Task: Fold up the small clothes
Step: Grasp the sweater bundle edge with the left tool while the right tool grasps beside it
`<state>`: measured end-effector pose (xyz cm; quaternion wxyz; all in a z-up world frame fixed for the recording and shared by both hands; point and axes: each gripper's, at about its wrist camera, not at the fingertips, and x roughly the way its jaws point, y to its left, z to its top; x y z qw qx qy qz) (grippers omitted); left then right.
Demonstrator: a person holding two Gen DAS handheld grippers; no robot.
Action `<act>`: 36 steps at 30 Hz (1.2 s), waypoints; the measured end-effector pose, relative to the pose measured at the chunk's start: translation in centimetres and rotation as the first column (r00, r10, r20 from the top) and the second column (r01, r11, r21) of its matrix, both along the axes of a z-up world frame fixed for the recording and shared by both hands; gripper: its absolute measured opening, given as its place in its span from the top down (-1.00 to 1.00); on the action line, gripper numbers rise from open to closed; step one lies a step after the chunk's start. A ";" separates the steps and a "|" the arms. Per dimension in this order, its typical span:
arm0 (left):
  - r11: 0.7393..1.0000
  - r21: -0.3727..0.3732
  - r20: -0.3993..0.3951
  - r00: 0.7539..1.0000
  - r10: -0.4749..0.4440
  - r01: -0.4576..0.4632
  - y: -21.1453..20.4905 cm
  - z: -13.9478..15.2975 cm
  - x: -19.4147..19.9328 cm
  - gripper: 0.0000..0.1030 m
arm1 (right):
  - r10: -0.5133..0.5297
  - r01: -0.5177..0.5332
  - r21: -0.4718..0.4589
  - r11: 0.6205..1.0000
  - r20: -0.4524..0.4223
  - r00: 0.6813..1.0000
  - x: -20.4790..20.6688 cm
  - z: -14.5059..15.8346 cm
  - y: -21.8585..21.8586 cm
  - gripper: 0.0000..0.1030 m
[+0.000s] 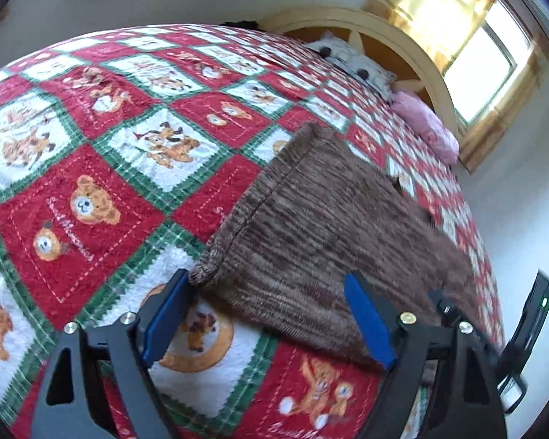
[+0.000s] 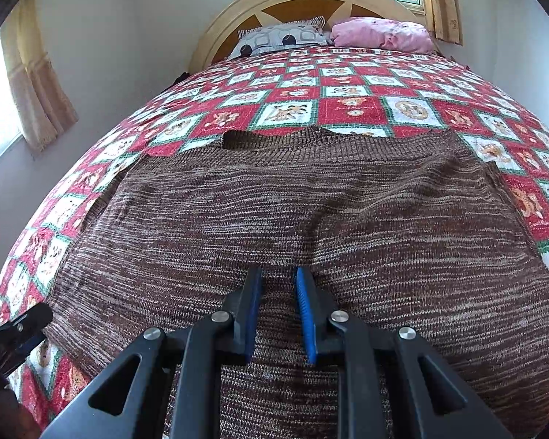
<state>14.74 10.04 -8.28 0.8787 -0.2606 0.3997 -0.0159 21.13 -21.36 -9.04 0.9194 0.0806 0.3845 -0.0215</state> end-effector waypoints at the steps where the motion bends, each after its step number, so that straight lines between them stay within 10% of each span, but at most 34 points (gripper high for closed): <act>1: 1.000 -0.030 0.004 1.000 0.011 -0.011 0.1 0.0 -0.1 -0.66 | 0.000 0.000 -0.002 1.000 0.000 1.000 0.0 0.0 -0.1 0.59; 9: 0.988 -0.149 0.007 0.999 0.041 -0.039 -0.7 -0.4 1.6 -0.48 | 0.001 -0.001 0.000 1.000 0.000 1.000 0.0 0.0 -0.2 0.59; 15: 0.967 -0.253 -0.039 0.999 0.022 -0.032 0.7 -1.6 3.3 0.81 | 0.001 -0.001 0.000 1.000 0.000 1.000 0.0 0.0 -0.2 0.59; 23: 0.986 -0.166 0.055 0.998 0.006 0.004 0.1 -1.6 1.8 0.80 | 0.003 -0.003 -0.022 1.000 -0.009 1.000 0.0 0.0 0.1 0.54; 31: 0.946 -0.323 0.072 0.996 0.050 -0.024 1.9 -2.9 1.8 0.72 | 0.019 -0.022 -0.077 0.997 -0.038 0.999 1.7 3.3 2.2 0.34; 34: 0.939 -0.343 0.080 0.995 0.061 -0.030 2.0 -3.0 1.8 0.71 | 0.121 -0.121 -0.029 0.992 0.011 0.993 3.3 6.0 4.5 -0.29; 36: 0.932 -0.360 0.085 0.994 0.068 -0.033 2.0 -3.0 1.9 0.71 | 0.185 -0.185 0.029 0.982 0.007 0.983 5.1 6.9 6.1 -0.37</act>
